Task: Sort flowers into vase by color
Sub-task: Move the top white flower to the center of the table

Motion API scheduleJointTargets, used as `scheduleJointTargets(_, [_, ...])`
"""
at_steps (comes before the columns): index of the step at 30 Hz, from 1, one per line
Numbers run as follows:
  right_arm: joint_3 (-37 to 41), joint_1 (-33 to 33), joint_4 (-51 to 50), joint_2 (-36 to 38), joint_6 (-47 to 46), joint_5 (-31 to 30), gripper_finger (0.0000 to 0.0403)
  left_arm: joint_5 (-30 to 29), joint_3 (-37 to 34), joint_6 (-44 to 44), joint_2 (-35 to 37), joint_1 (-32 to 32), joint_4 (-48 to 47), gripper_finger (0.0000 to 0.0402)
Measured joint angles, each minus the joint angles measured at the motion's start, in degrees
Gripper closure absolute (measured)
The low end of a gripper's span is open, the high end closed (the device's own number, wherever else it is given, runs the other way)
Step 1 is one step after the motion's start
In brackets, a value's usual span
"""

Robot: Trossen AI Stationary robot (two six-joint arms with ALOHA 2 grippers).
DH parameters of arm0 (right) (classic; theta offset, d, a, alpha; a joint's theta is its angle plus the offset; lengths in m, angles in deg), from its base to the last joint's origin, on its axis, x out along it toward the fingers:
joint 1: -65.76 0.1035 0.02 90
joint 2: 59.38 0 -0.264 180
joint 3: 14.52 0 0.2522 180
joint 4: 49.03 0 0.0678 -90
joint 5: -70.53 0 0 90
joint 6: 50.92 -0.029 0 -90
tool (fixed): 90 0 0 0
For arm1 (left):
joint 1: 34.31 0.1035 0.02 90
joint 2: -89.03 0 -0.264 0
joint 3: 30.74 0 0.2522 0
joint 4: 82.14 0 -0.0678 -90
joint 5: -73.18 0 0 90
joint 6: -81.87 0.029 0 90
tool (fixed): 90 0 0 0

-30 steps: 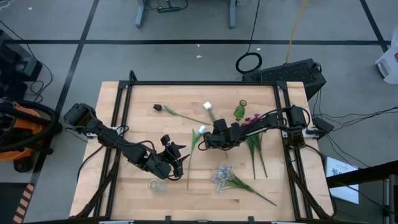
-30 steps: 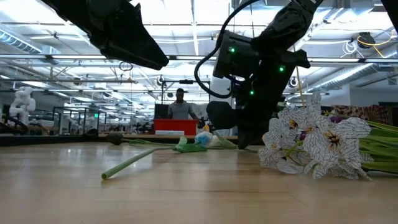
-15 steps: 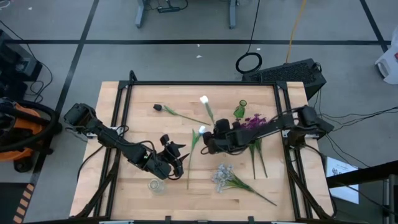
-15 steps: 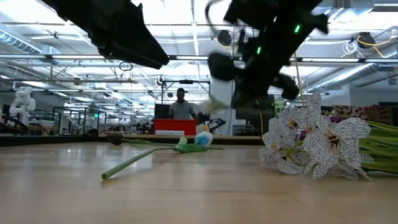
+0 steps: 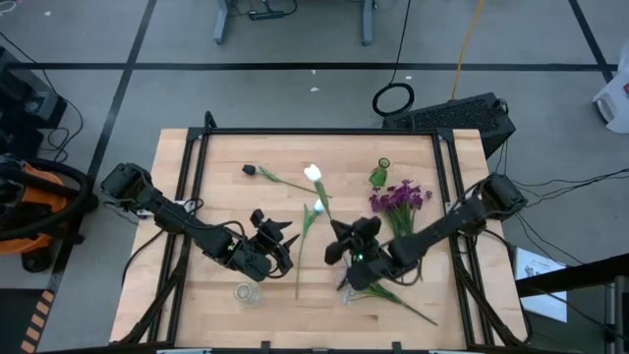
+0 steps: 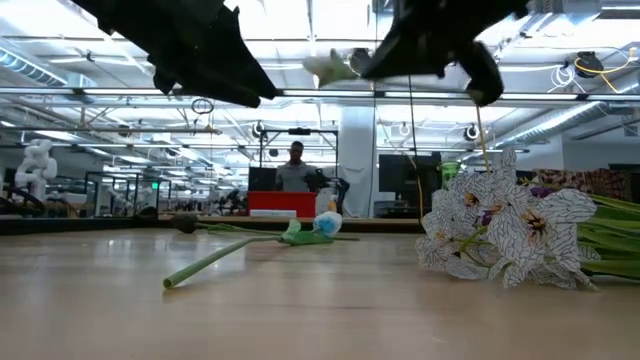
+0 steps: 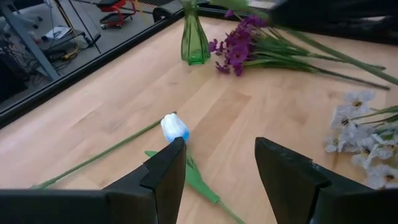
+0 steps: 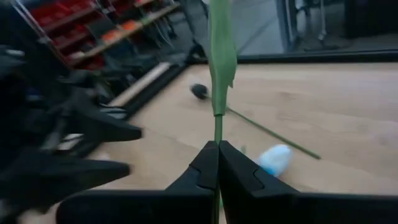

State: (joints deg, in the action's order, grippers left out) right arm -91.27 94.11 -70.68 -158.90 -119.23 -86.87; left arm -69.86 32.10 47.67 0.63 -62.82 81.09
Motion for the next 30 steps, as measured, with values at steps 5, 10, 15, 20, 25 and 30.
scheduleJointTargets(5, [-0.02,3.86,3.66,-0.82,0.45,-5.29,0.0402,0.00,-0.02,-0.01,-0.02,0.02,3.32,0.0204])
scheduleJointTargets(10, [-0.02,5.85,7.90,-3.32,0.33,-8.39,0.0402,0.74,-0.01,-0.03,-0.02,-0.13,12.74,0.0204])
scheduleJointTargets(15, [-0.03,6.00,17.04,-7.19,4.49,-9.18,0.0402,2.30,0.00,0.44,-0.02,-0.29,19.38,0.0204])
scheduleJointTargets(20, [-0.04,5.84,24.42,-10.55,8.54,-9.17,0.0402,3.38,0.00,0.04,-0.02,-0.26,18.53,0.0204])
scheduleJointTargets(25, [-0.04,5.46,29.21,-12.89,10.42,-9.39,0.0402,3.39,0.00,-3.35,-0.75,-0.06,19.05,0.0204])
scheduleJointTargets(30, [-0.04,5.50,32.32,-13.74,13.19,-9.61,0.0402,3.28,0.00,-5.54,-2.56,0.62,22.53,0.0204])
